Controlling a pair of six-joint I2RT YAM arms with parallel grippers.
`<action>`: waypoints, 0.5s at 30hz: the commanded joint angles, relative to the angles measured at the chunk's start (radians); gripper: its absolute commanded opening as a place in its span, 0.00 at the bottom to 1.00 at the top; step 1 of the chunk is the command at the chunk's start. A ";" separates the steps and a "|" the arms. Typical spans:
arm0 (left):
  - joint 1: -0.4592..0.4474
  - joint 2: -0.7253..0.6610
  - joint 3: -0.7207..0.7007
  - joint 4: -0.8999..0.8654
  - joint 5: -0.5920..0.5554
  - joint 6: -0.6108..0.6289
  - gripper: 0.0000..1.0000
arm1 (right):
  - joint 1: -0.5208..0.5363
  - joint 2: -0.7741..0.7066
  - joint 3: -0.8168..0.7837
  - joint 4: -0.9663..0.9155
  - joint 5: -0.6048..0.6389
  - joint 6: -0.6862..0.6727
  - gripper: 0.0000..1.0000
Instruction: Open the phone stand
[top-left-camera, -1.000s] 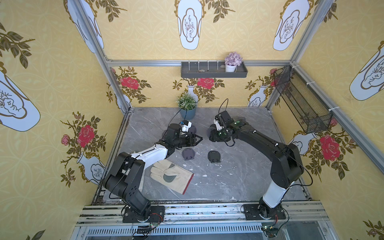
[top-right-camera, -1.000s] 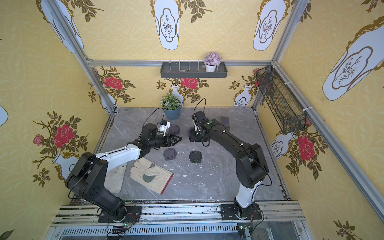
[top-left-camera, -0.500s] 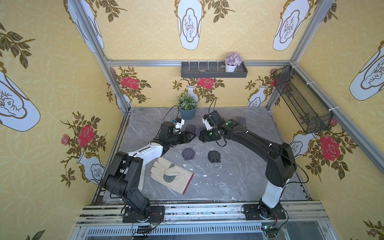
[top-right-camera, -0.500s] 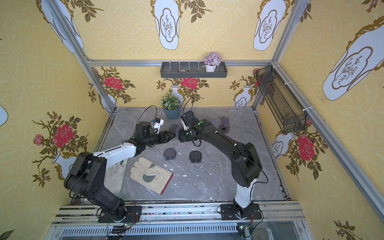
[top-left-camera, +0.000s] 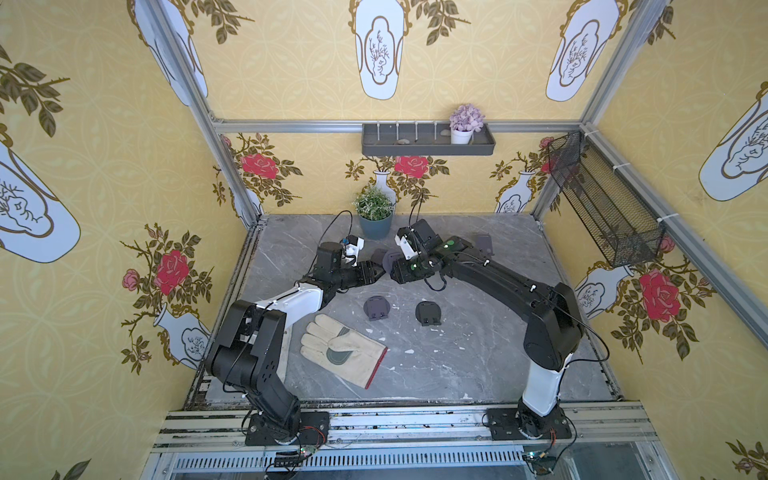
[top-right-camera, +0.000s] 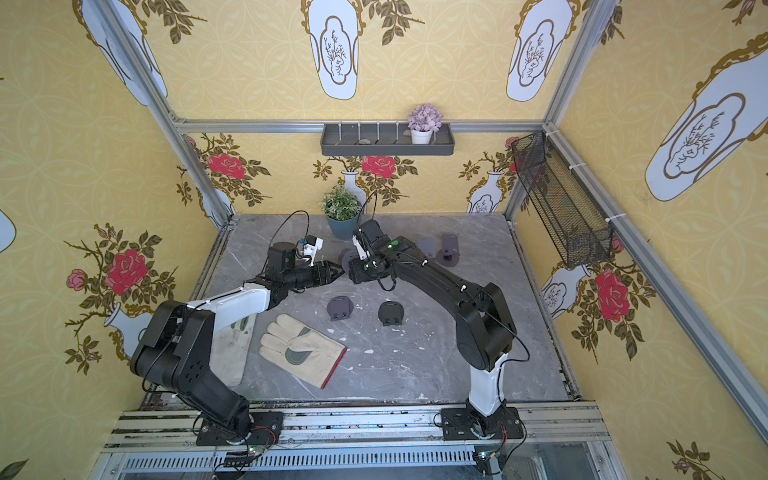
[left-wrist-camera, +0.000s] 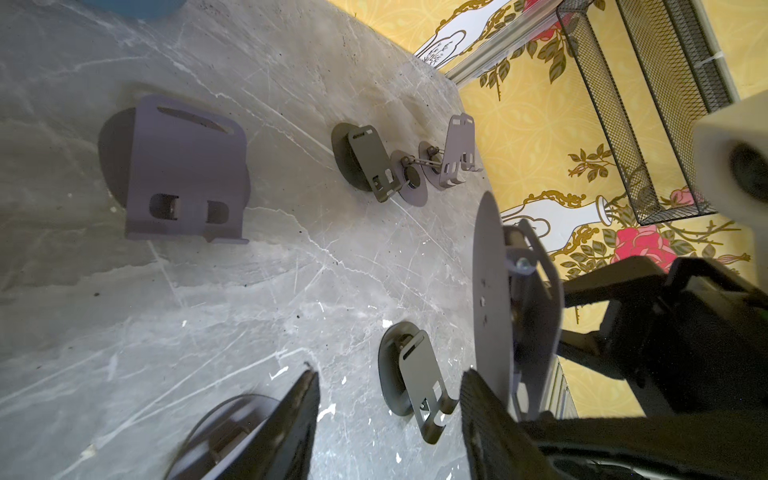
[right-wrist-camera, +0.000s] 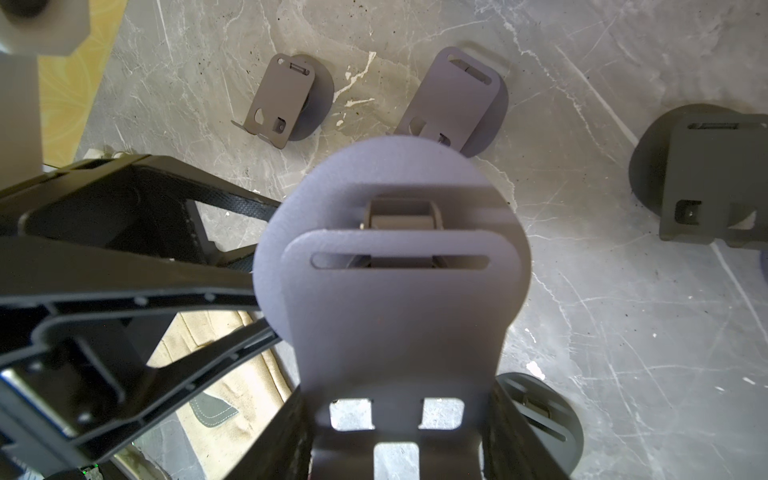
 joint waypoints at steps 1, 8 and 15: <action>0.001 0.005 0.010 0.036 0.024 0.016 0.57 | 0.003 0.013 0.015 0.003 0.017 -0.010 0.50; 0.004 -0.008 0.006 0.024 0.028 0.019 0.58 | -0.043 0.051 0.030 -0.051 0.064 0.034 0.50; 0.004 -0.027 -0.009 0.046 0.030 0.003 0.58 | -0.038 0.061 0.021 -0.022 0.018 0.024 0.50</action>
